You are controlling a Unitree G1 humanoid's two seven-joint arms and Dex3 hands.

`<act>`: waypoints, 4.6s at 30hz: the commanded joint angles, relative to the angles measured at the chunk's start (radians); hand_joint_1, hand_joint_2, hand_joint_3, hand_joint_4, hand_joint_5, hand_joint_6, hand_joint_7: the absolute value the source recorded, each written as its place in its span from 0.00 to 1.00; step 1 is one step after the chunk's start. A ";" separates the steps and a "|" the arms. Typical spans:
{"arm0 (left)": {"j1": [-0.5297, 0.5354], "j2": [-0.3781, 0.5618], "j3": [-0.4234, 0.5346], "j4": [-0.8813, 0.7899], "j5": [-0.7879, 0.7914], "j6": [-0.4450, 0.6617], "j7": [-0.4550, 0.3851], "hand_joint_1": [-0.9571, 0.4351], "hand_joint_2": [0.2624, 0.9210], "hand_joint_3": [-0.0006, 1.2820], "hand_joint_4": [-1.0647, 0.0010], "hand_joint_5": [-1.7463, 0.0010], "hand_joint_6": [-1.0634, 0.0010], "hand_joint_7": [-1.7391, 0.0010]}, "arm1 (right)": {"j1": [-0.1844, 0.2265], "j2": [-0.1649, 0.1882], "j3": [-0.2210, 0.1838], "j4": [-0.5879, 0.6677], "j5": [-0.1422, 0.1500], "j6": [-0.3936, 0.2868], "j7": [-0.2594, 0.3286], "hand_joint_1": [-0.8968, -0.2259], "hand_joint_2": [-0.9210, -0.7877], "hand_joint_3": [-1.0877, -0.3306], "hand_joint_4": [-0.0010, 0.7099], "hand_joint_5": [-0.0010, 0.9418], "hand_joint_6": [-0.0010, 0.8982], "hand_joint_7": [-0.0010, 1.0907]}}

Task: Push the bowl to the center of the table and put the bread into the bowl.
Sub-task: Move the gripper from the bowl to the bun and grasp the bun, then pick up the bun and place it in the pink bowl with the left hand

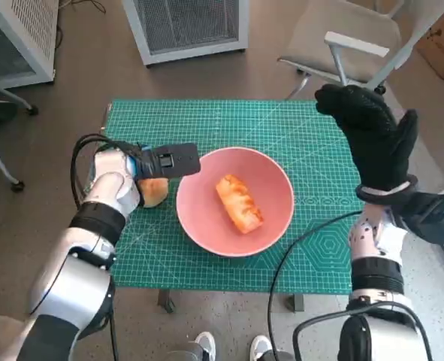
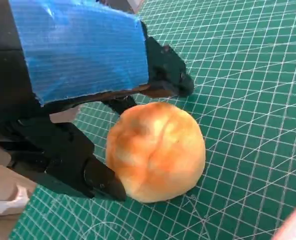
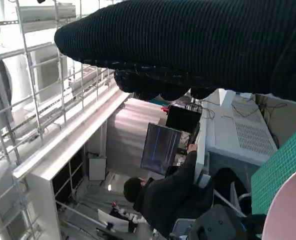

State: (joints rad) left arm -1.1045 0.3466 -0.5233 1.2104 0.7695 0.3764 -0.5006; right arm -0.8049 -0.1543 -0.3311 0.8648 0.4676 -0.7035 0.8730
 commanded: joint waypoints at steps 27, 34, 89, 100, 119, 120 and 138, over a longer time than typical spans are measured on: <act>0.075 0.056 -0.011 -0.140 -0.014 0.004 0.223 0.69 0.73 0.43 0.54 0.18 0.55 0.19 | 0.020 0.000 -0.002 0.020 0.021 0.021 0.033 0.41 0.00 0.67 0.21 0.00 0.22 0.18; 0.108 0.106 -0.008 -0.312 0.006 0.064 0.169 0.69 0.86 0.28 0.50 0.23 0.51 0.24 | 0.018 -0.002 -0.004 0.025 0.021 0.022 0.034 0.41 0.00 0.68 0.21 0.00 0.23 0.18; 0.453 0.158 0.179 -1.681 0.199 0.166 -0.085 0.69 0.90 0.10 0.24 0.41 0.38 0.33 | -0.010 -0.009 0.002 0.054 0.007 0.024 0.054 0.43 0.00 0.68 0.22 0.00 0.24 0.17; 0.446 0.057 0.101 -1.594 0.237 0.058 -0.043 0.69 0.91 0.09 0.23 0.42 0.41 0.31 | -0.005 -0.016 0.006 0.050 0.003 0.028 0.050 0.45 0.00 0.67 0.22 0.00 0.23 0.16; 0.375 -0.042 0.056 -1.271 0.210 -0.043 -0.030 0.69 1.00 0.12 0.47 0.27 0.49 0.26 | 0.015 -0.014 0.004 0.022 0.012 0.028 0.045 0.41 0.00 0.67 0.23 0.00 0.23 0.17; 0.374 -0.044 0.057 -1.262 0.208 -0.043 -0.029 0.69 1.00 0.13 0.48 0.26 0.49 0.26 | 0.016 -0.013 0.004 0.020 0.012 0.027 0.045 0.41 0.00 0.67 0.23 0.00 0.23 0.17; 0.415 -0.039 0.118 -1.212 0.030 -0.025 -0.064 0.41 0.89 0.03 0.91 0.98 0.77 0.93 | 0.018 0.000 0.017 0.014 -0.010 0.002 0.005 0.42 0.00 0.67 0.23 0.00 0.22 0.16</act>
State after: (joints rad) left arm -0.6971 0.2839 -0.4110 -0.0071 0.8133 0.3681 -0.5598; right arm -0.8087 -0.1567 -0.3180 0.8760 0.4694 -0.6998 0.8892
